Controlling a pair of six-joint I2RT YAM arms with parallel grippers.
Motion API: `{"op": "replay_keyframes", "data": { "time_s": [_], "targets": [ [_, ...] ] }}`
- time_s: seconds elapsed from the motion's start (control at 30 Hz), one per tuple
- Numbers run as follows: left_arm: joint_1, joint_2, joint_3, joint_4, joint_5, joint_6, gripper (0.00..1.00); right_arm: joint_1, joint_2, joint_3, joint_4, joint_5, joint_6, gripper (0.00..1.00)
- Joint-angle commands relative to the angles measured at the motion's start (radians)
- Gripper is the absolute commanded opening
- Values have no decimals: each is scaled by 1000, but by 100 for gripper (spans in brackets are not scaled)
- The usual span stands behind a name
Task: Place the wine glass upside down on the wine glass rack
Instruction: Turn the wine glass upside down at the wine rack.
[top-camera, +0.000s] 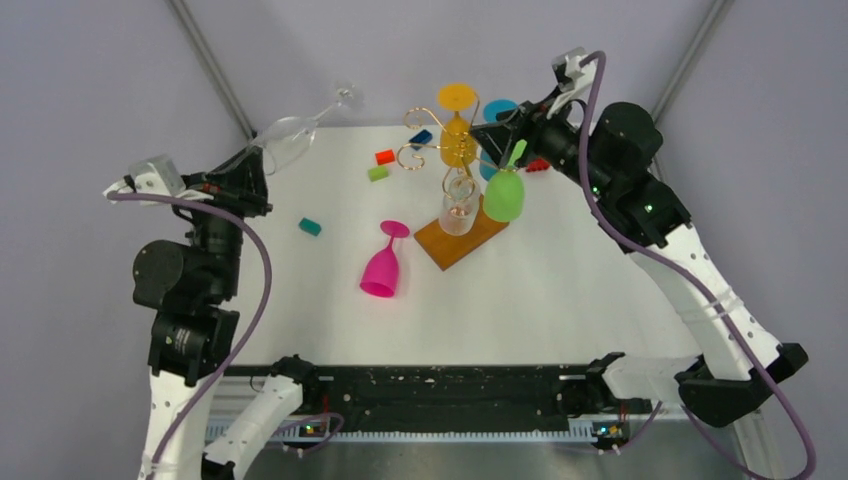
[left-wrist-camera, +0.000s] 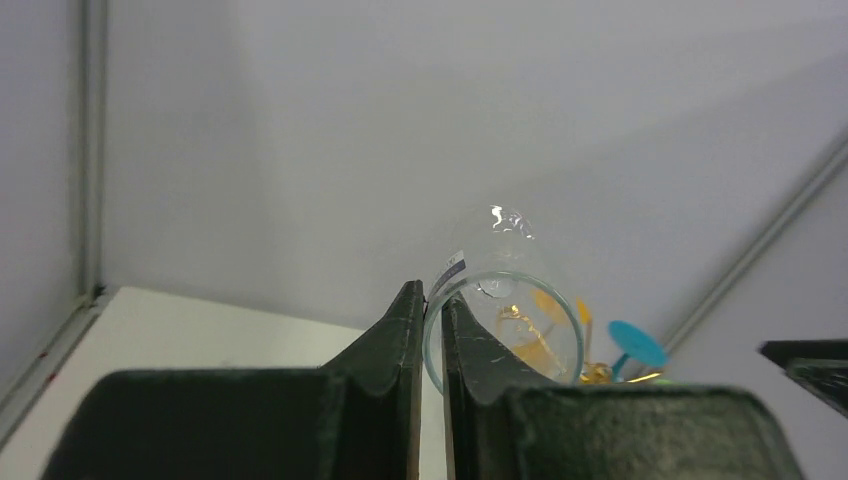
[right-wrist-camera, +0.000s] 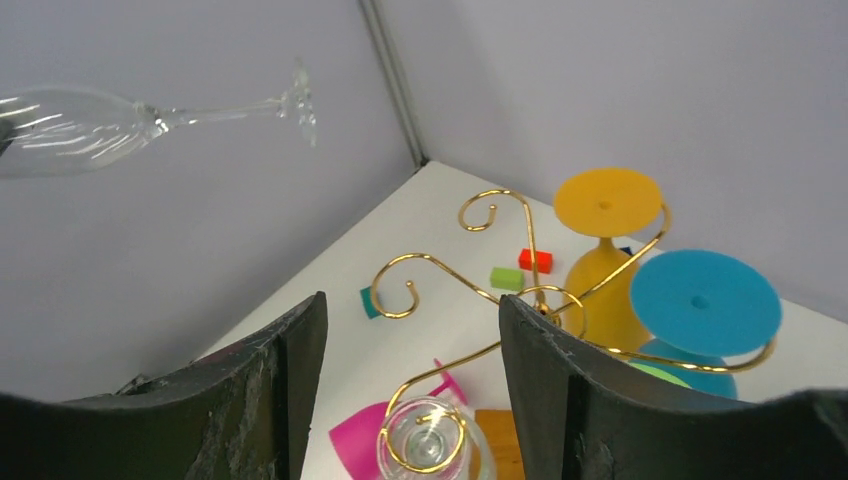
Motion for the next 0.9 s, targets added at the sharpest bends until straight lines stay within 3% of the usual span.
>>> {"op": "replay_keyframes", "data": {
  "time_s": [0.0,0.13,0.27,0.87],
  "targets": [
    [-2,13,-3,243,231,-146,0,-7,60,92,36,-147,63,63],
    [-3,67,12,302,372,-217,0,-6,120,149,57,-161,68,63],
    [-3,109,23,331,420,-260,0,-7,143,152,123,-145,68,63],
    [-2,131,26,373,474,-311,0,-7,175,148,151,-105,80,58]
  ]
}}
